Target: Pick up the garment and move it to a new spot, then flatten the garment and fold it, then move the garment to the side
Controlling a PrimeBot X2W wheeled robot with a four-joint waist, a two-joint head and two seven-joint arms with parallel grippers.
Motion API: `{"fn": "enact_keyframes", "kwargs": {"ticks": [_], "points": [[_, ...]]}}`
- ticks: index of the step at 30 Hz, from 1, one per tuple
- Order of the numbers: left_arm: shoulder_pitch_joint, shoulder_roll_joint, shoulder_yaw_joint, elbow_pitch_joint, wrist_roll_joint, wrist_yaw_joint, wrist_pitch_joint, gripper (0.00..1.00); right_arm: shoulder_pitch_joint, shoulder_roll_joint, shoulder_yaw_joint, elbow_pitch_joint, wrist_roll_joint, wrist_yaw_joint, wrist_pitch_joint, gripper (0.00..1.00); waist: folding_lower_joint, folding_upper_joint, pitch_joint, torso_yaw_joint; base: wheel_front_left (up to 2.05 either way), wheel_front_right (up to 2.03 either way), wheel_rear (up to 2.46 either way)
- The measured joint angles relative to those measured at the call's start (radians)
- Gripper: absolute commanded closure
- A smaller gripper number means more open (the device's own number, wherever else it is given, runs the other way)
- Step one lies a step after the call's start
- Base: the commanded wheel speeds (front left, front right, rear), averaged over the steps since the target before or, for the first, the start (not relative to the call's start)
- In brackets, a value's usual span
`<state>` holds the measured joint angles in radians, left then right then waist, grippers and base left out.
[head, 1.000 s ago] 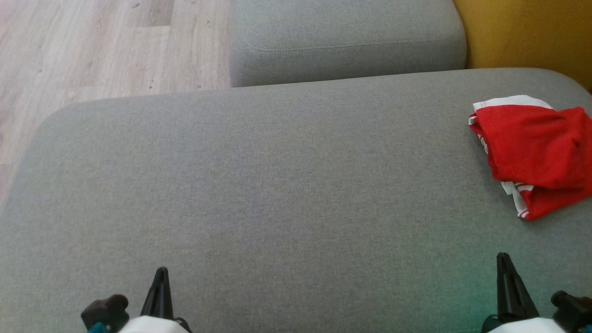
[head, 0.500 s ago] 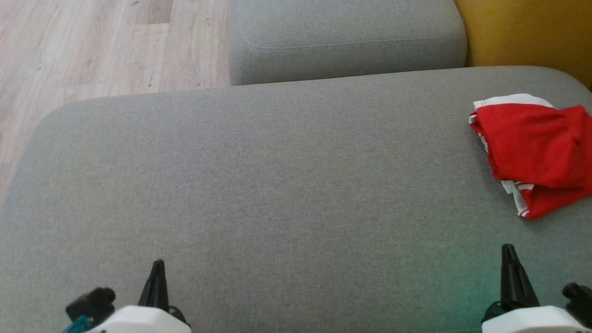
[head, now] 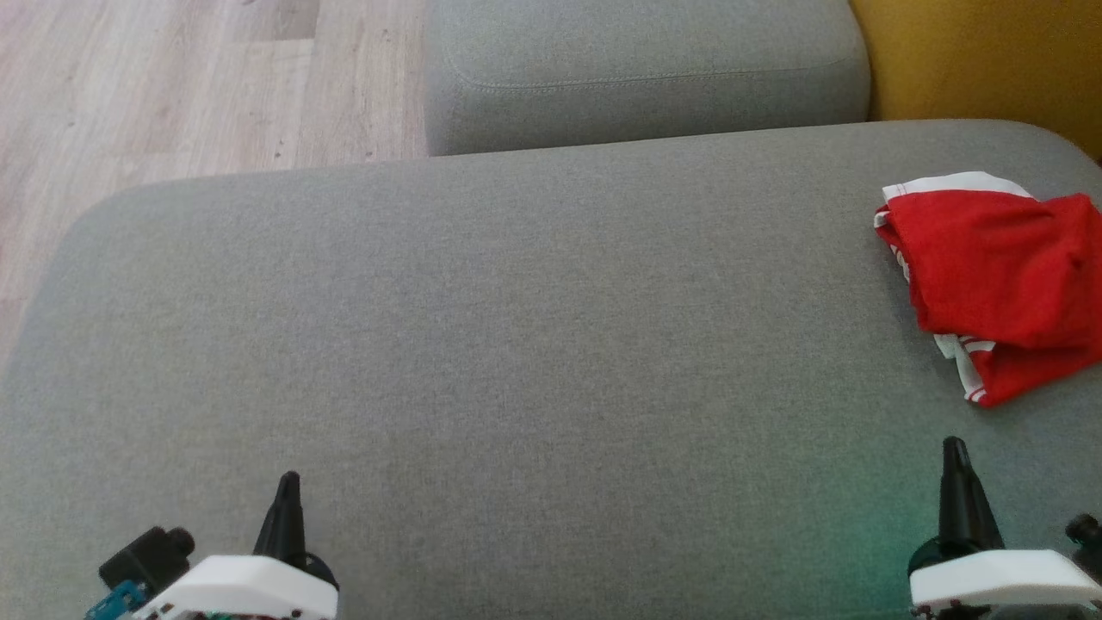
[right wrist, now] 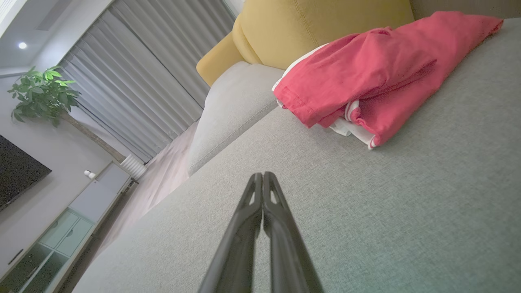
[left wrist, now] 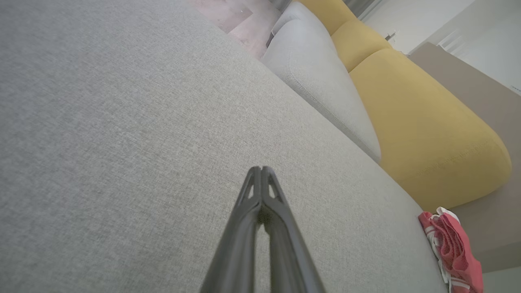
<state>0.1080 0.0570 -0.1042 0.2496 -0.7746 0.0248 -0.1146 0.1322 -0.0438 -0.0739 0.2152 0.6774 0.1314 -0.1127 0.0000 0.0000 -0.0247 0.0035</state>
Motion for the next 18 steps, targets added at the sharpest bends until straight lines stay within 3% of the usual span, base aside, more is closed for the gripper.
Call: {"fn": "enact_keyframes", "kwargs": {"ticks": [18], "points": [[-0.04,0.0,0.048,0.006,-0.217,-0.035,0.053,1.0,-0.042,-0.001,-0.007,0.017,0.243,0.0,0.052,1.0,0.0,0.0,0.007,-0.001,0.0,0.0,0.0]]}}
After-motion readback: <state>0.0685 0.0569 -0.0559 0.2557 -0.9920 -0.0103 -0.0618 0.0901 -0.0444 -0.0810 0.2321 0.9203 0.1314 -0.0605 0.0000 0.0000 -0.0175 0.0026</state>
